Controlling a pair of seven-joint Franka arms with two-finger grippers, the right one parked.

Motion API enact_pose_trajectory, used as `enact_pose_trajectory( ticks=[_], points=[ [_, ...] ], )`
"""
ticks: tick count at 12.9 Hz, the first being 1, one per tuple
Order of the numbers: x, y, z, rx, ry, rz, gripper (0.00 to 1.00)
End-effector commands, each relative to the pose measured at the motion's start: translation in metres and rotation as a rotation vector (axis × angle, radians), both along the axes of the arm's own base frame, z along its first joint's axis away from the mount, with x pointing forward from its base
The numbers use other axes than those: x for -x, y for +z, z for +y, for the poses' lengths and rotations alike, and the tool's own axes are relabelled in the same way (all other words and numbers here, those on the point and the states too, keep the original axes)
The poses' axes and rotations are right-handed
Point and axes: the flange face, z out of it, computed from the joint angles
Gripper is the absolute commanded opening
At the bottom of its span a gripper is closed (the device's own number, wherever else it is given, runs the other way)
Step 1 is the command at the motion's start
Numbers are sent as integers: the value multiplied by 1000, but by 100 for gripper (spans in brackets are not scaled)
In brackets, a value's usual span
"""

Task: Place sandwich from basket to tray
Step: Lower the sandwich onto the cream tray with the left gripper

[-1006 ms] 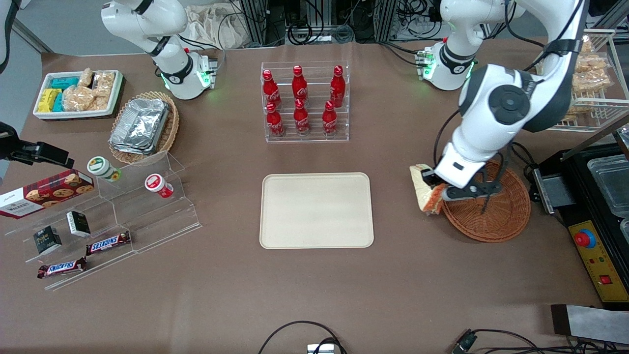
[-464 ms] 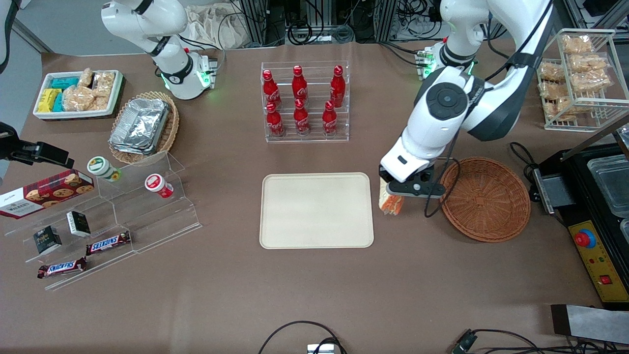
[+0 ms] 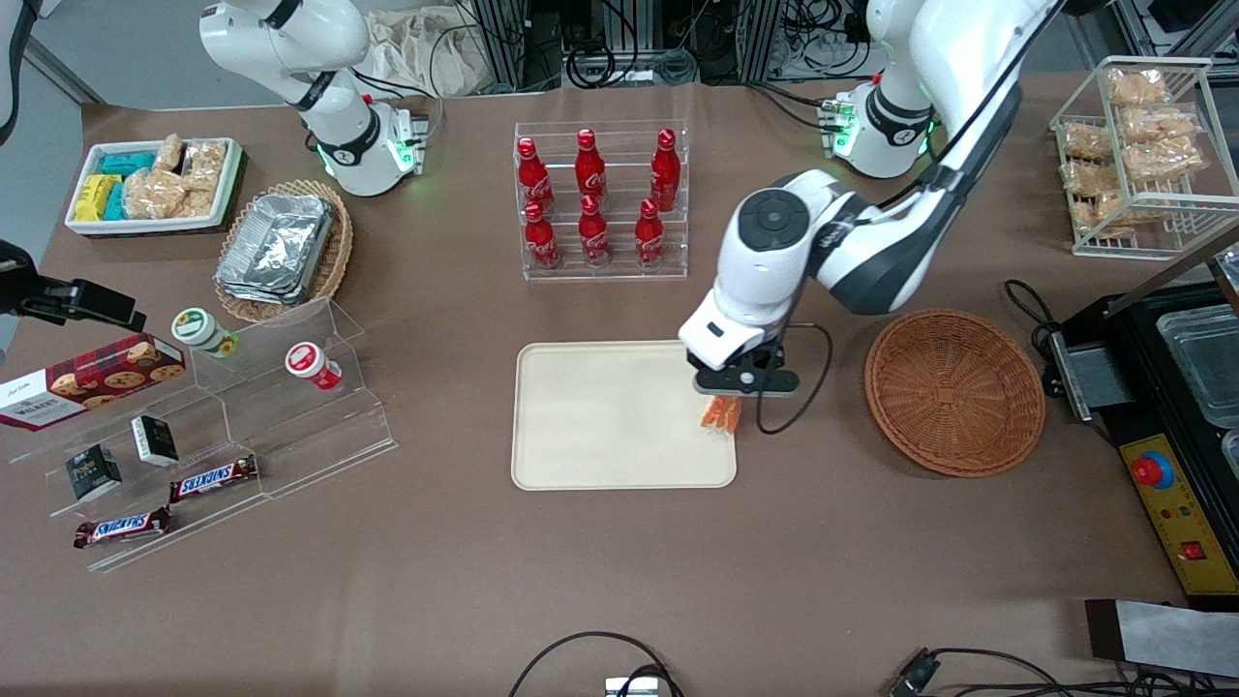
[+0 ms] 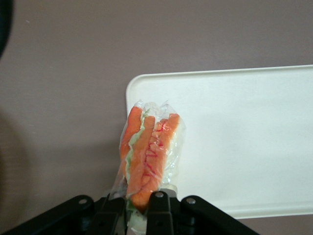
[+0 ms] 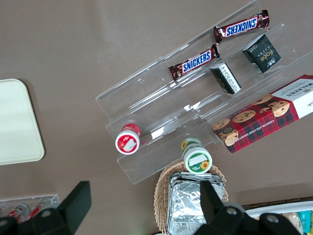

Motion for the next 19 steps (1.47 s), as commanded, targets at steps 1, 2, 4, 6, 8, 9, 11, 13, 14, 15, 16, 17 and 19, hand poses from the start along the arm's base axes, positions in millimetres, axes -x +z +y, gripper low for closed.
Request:
enact_pose_trajectory(
  ticks=[1, 2, 4, 6, 8, 9, 11, 13, 14, 15, 16, 17, 19],
  points=[
    [-14, -16, -11, 46, 37, -17, 2],
    [-8, -23, -23, 64, 18, -18, 2],
    [0, -34, -34, 64, 10, -9, 3],
    [1, -44, -38, 58, 7, -28, 3],
    [2, -56, -37, 36, 5, -44, 3],
    [2, -63, -37, 34, 7, -37, 3],
    [4, -69, -40, 41, -5, -41, 4],
    [5, -74, -41, 43, -5, -38, 4],
    [7, -79, -44, 38, -18, -41, 5],
    [7, -82, -44, 31, -9, -48, 5],
    [7, -87, -44, 21, -5, -60, 7],
    [8, -89, -45, 14, 2, -71, 7],
    [9, -96, -44, 7, 5, -70, 7]
  ],
)
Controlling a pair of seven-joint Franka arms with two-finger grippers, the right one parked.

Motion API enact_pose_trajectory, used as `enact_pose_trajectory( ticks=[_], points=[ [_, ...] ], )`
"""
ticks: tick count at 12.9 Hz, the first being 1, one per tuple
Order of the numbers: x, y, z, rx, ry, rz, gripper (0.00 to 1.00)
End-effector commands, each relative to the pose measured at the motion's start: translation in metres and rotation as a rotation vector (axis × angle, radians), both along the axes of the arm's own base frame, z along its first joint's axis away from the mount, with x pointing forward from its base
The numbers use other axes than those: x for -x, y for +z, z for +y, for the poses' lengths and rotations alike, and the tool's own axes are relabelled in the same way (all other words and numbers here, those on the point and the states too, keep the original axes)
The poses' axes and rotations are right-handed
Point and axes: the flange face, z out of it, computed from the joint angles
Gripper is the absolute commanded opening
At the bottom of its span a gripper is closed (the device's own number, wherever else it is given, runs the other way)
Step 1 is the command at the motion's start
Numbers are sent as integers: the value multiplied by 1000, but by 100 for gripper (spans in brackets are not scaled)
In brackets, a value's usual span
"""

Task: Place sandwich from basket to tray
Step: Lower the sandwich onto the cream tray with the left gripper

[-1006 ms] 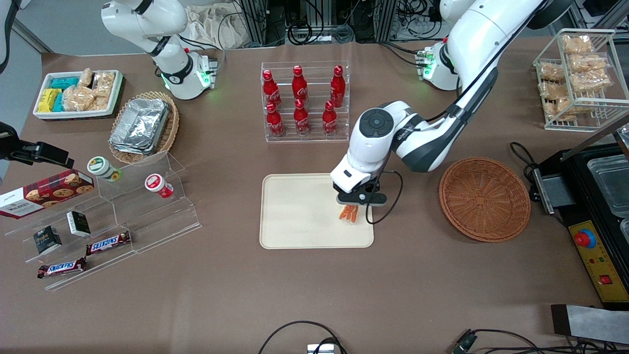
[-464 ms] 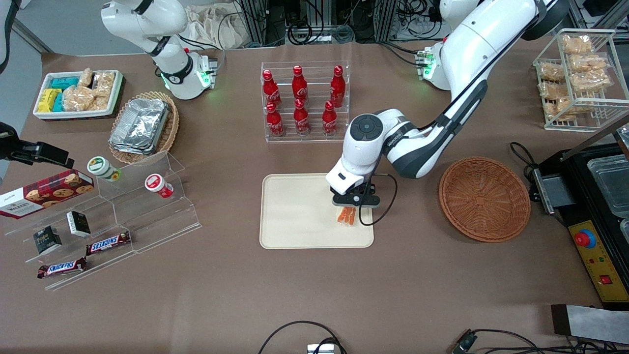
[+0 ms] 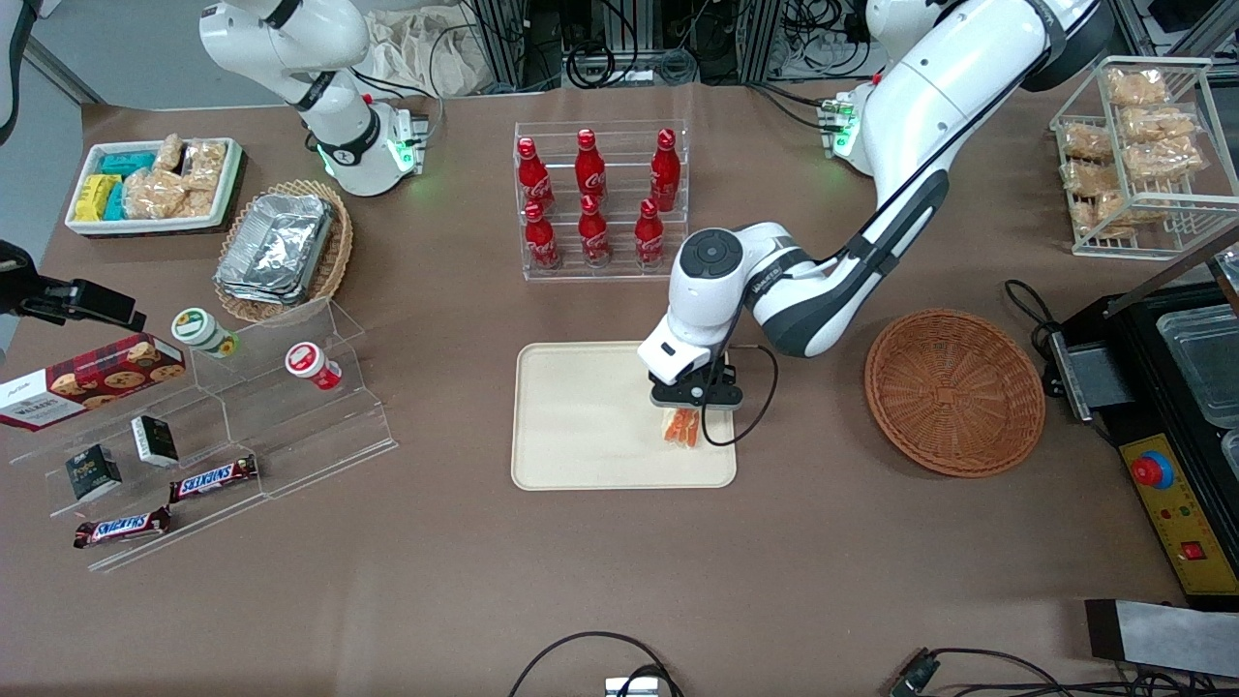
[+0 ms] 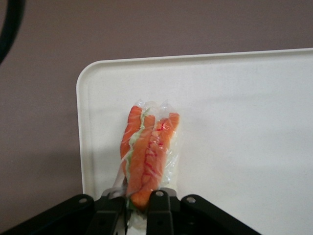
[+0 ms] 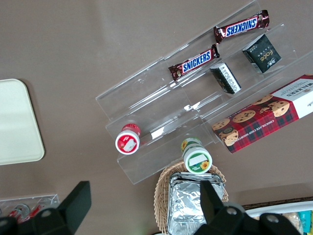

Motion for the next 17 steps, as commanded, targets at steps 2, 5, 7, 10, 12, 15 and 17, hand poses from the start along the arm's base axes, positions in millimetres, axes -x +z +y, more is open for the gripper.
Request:
enact_pose_trajectory(
  ticks=[2, 5, 7, 10, 12, 15, 17],
  points=[
    [0, -7, -10, -1, 19, -36, 7],
    [1, -9, -11, -6, 25, -48, 33],
    [0, -9, -11, -5, 26, -49, 56],
    [-1, -7, -11, 1, 46, -52, 69],
    [-5, -6, -7, 4, 59, -53, 71],
    [-27, 19, -4, 33, 107, -78, 80],
    [-38, 34, 0, 39, 154, -79, 81]
  ],
)
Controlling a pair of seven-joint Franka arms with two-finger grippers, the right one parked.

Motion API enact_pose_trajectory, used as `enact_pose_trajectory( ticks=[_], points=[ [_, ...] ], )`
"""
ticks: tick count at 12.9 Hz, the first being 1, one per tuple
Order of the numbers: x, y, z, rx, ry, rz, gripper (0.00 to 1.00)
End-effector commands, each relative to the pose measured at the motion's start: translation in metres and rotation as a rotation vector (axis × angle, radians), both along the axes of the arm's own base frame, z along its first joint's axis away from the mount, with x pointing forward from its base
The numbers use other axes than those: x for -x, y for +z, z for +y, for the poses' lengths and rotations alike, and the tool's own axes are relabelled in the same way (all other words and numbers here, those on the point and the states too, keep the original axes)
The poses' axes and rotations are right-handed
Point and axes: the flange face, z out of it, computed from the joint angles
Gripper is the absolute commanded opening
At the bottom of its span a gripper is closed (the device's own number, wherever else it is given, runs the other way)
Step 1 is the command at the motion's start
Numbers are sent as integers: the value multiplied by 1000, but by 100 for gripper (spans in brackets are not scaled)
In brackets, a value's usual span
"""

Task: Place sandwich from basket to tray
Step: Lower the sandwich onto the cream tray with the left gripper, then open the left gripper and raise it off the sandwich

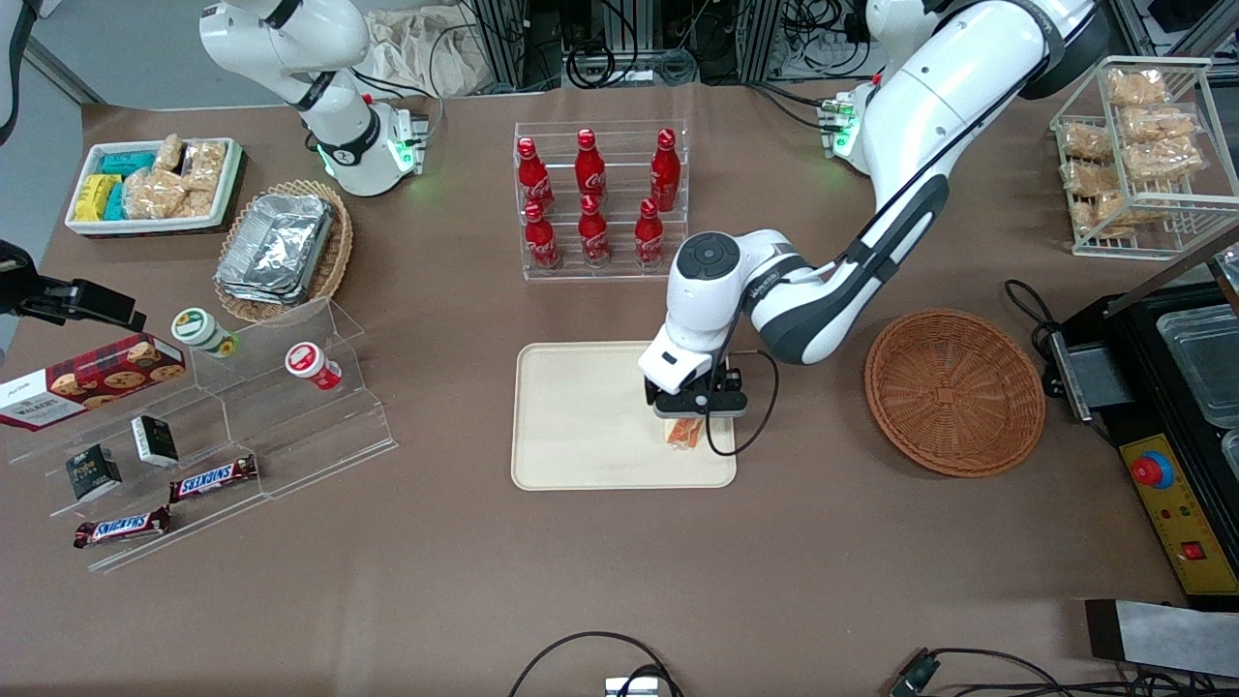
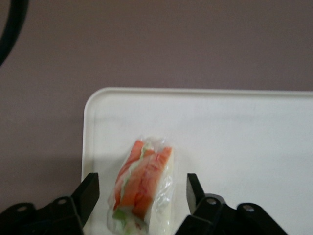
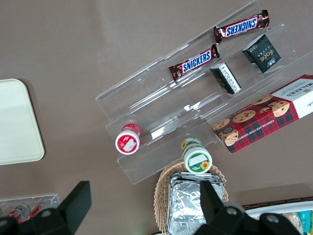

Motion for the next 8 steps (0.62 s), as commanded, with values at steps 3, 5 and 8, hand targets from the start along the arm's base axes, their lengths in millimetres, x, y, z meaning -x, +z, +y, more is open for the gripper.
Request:
enact_pose_trajectory(
  ticks=[3, 5, 8],
  points=[
    [-36, 43, 12, -24, 155, 32, 81],
    [-38, 54, 16, -48, 171, 28, 86],
    [-55, 83, 29, -79, 237, 44, 100]
  ],
)
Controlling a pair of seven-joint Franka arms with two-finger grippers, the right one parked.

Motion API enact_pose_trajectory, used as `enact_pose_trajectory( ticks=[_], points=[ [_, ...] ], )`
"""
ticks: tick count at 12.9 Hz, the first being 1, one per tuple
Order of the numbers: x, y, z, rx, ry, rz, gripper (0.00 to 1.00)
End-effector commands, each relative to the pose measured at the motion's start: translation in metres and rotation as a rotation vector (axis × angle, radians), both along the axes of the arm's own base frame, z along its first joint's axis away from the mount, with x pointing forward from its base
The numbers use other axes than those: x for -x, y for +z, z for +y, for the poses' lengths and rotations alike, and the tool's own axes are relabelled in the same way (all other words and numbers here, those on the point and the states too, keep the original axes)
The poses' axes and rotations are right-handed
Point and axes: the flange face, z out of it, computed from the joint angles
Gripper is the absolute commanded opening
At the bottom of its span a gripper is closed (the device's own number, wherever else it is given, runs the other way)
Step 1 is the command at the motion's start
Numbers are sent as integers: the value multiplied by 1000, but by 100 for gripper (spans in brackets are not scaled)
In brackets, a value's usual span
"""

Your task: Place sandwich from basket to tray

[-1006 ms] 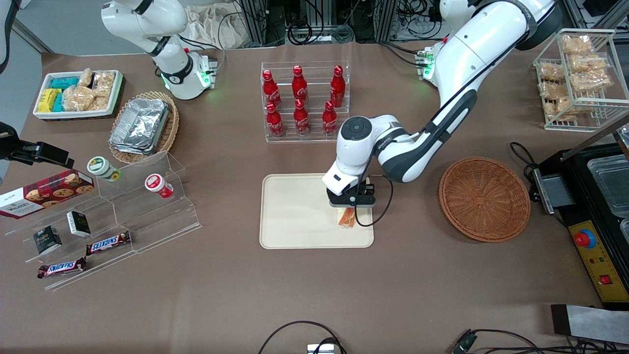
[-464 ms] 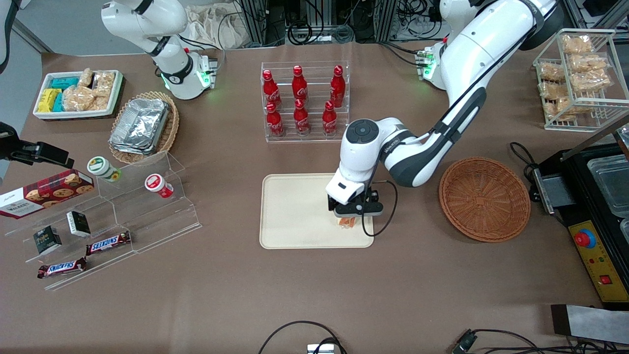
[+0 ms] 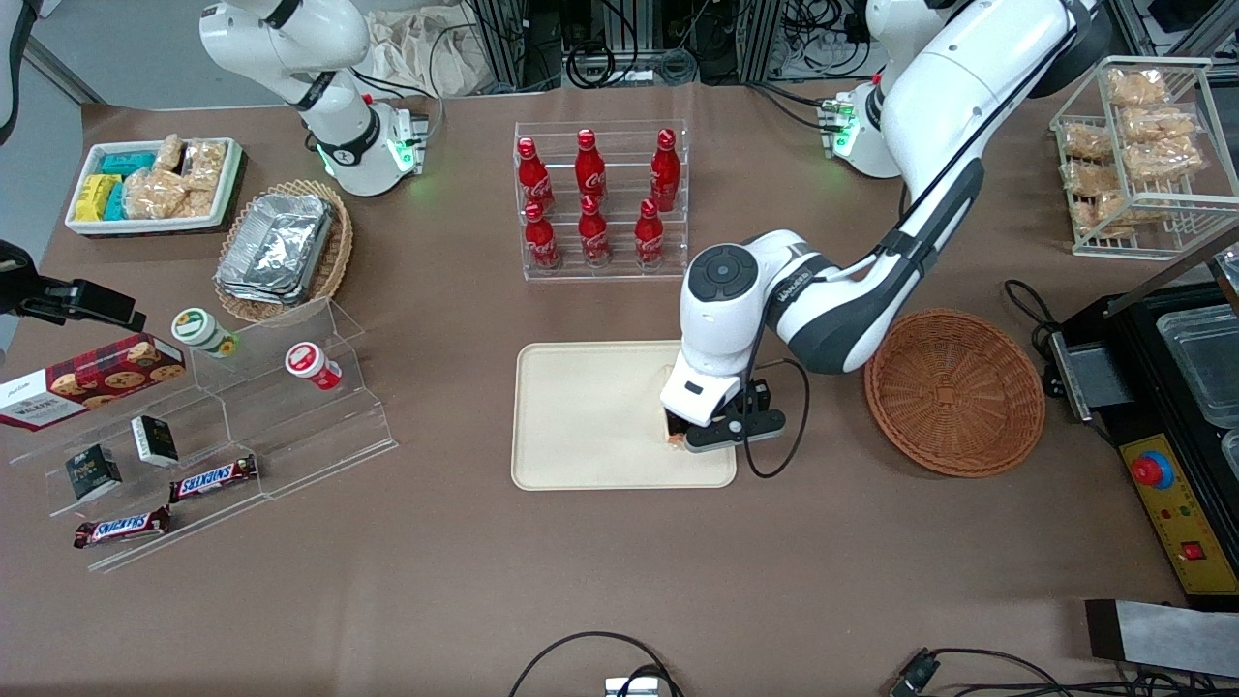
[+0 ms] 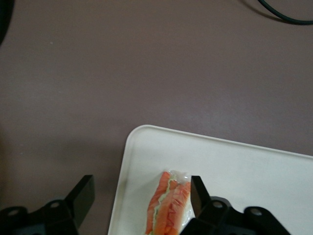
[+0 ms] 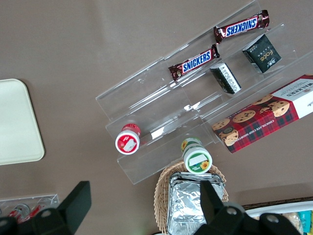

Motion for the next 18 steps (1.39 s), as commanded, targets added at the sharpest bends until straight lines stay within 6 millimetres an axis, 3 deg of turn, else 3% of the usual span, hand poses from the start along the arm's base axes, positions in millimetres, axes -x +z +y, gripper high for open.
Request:
enact_pose_trajectory(
  ticks=[1, 6, 8, 10, 14, 18],
  points=[
    [-17, 42, 10, -10, 77, 17, 100],
    [-42, 97, 38, -34, 129, 50, 100],
    [-57, 113, 68, -35, 145, 80, 100],
    [-61, 129, 84, -12, 132, 91, 100],
    [-69, 154, 124, 15, 115, 110, 100],
    [-72, 164, 150, 8, 69, 135, 100]
  ],
)
